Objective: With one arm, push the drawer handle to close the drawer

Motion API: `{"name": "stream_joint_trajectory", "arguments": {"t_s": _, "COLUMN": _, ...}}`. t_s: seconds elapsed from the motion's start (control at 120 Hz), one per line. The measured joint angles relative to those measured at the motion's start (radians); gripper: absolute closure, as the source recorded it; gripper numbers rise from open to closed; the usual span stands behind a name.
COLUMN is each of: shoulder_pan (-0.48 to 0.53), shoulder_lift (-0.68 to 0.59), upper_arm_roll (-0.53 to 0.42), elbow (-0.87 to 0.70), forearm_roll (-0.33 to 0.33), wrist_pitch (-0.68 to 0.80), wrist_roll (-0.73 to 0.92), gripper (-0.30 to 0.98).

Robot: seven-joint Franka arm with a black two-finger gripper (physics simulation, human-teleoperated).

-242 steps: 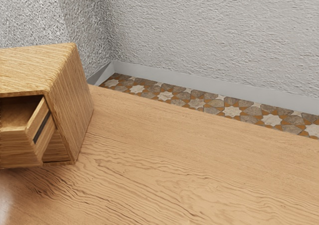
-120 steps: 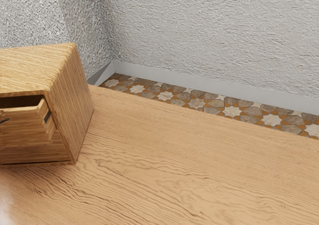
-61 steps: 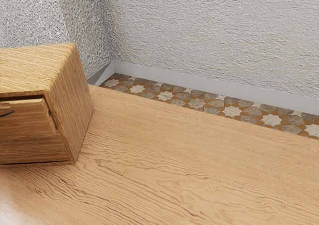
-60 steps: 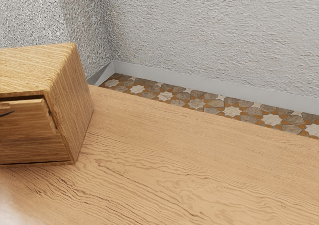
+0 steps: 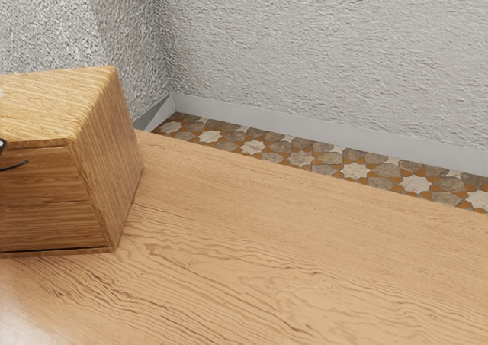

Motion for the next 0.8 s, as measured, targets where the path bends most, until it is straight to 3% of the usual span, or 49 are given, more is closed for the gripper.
{"name": "stream_joint_trajectory", "arguments": {"t_s": 0.183, "shoulder_pan": -0.008, "shoulder_lift": -0.035, "upper_arm_roll": 0.012, "elbow": -0.017, "forearm_roll": 0.006, "wrist_pitch": 0.005, "wrist_roll": -0.002, "gripper": 0.79}}
{"name": "stream_joint_trajectory", "arguments": {"t_s": 0.333, "shoulder_pan": 0.121, "shoulder_lift": -0.146, "upper_arm_roll": -0.129, "elbow": -0.113, "forearm_roll": -0.014, "wrist_pitch": -0.002, "wrist_roll": -0.002, "gripper": 0.78}}
{"name": "stream_joint_trajectory", "arguments": {"t_s": 0.45, "shoulder_pan": 0.157, "shoulder_lift": -0.198, "upper_arm_roll": -0.198, "elbow": -0.136, "forearm_roll": -0.049, "wrist_pitch": -0.064, "wrist_roll": -0.001, "gripper": 0.53}}
{"name": "stream_joint_trajectory", "arguments": {"t_s": 0.567, "shoulder_pan": 0.147, "shoulder_lift": -0.198, "upper_arm_roll": -0.325, "elbow": -0.092, "forearm_roll": -0.134, "wrist_pitch": -0.112, "wrist_roll": 0.0, "gripper": 0.31}}
{"name": "stream_joint_trajectory", "arguments": {"t_s": 0.65, "shoulder_pan": 0.074, "shoulder_lift": -0.151, "upper_arm_roll": -0.348, "elbow": 0.0, "forearm_roll": -0.173, "wrist_pitch": -0.143, "wrist_roll": 0.001, "gripper": 0.21}}
{"name": "stream_joint_trajectory", "arguments": {"t_s": 0.733, "shoulder_pan": -0.093, "shoulder_lift": -0.005, "upper_arm_roll": -0.355, "elbow": 0.165, "forearm_roll": -0.199, "wrist_pitch": -0.166, "wrist_roll": 0.002, "gripper": 0.14}}
{"name": "stream_joint_trajectory", "arguments": {"t_s": 0.8, "shoulder_pan": -0.152, "shoulder_lift": 0.124, "upper_arm_roll": -0.392, "elbow": 0.312, "forearm_roll": -0.22, "wrist_pitch": -0.18, "wrist_roll": 0.002, "gripper": 0.1}}
